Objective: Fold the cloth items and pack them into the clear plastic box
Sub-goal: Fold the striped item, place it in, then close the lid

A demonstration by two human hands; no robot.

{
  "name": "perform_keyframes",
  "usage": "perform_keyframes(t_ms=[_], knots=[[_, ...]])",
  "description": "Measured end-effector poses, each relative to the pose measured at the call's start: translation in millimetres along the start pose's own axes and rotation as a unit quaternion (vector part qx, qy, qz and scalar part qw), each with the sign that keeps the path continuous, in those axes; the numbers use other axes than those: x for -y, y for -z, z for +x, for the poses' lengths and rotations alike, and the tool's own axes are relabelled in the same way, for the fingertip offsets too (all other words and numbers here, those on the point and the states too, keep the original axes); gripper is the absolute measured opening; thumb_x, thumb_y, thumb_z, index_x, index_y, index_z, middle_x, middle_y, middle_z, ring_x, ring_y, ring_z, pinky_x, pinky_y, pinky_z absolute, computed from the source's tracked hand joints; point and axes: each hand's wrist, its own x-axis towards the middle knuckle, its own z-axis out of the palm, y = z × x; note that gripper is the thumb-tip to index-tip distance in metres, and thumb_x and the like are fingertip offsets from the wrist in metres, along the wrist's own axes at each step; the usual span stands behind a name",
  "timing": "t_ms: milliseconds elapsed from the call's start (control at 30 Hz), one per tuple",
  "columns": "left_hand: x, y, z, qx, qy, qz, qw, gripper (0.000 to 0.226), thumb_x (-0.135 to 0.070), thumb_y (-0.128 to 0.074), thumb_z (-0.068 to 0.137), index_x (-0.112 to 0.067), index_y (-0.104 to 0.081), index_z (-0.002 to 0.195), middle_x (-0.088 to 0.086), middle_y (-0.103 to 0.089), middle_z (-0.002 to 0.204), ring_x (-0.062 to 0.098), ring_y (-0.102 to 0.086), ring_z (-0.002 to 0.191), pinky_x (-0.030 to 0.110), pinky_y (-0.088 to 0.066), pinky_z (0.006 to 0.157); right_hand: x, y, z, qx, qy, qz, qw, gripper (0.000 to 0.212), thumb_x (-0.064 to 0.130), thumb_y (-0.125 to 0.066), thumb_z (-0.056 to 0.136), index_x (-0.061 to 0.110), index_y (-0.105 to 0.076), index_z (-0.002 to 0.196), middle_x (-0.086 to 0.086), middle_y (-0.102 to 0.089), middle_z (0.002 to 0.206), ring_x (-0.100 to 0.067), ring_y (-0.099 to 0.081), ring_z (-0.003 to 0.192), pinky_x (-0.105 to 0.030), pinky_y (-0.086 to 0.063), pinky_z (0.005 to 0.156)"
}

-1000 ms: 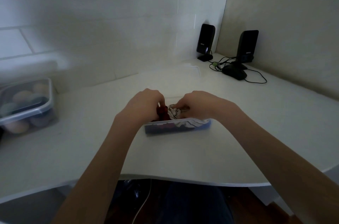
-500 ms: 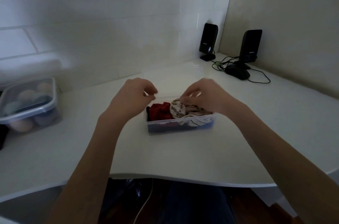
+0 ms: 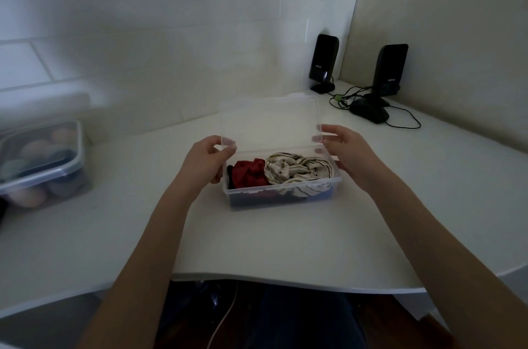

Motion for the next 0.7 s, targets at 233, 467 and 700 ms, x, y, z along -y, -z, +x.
perform_keyframes(t_ms=[233, 467, 700], knots=[[4.2, -5.1, -1.2, 0.007, 0.009, -0.109, 0.994, 0.024, -0.015, -0.042, 0.098, -0.019, -0.066, 0.100, 0.002, -0.058, 0.079, 0.005, -0.060, 0.049, 0.019, -0.048, 0.044, 4.2, -2.1, -2.0, -0.017, 0.028, 0.050, 0.998, 0.022, -0.002, -0.056, 0.085, 0.015, -0.058, 0.099, -0.007, -0.066, 0.102, -0.019, -0.062, 0.083, -0.037, -0.054, 0.076], [0.8, -2.4, -9.0, 0.034, 0.070, -0.226, 0.971, 0.022, -0.016, -0.044, 0.083, -0.017, -0.067, 0.084, 0.007, -0.060, 0.098, 0.025, -0.058, 0.070, 0.032, -0.052, 0.065, -4.1, -9.6, -10.5, -0.060, -0.016, 0.236, 0.970, 0.012, 0.009, -0.053, 0.083, 0.012, -0.063, 0.076, -0.003, -0.066, 0.085, -0.020, -0.062, 0.078, -0.027, -0.053, 0.064], [5.0, -4.3, -9.4, 0.063, 0.082, -0.262, 0.960, 0.027, -0.041, -0.049, 0.091, -0.019, -0.063, 0.083, 0.005, -0.063, 0.095, 0.023, -0.063, 0.079, 0.038, -0.052, 0.078, -3.7, -11.4, -23.7, 0.083, -0.058, 0.317, 0.943, 0.020, 0.032, -0.066, 0.069, 0.013, -0.062, 0.075, -0.009, -0.068, 0.084, -0.023, -0.064, 0.078, -0.030, -0.052, 0.070]])
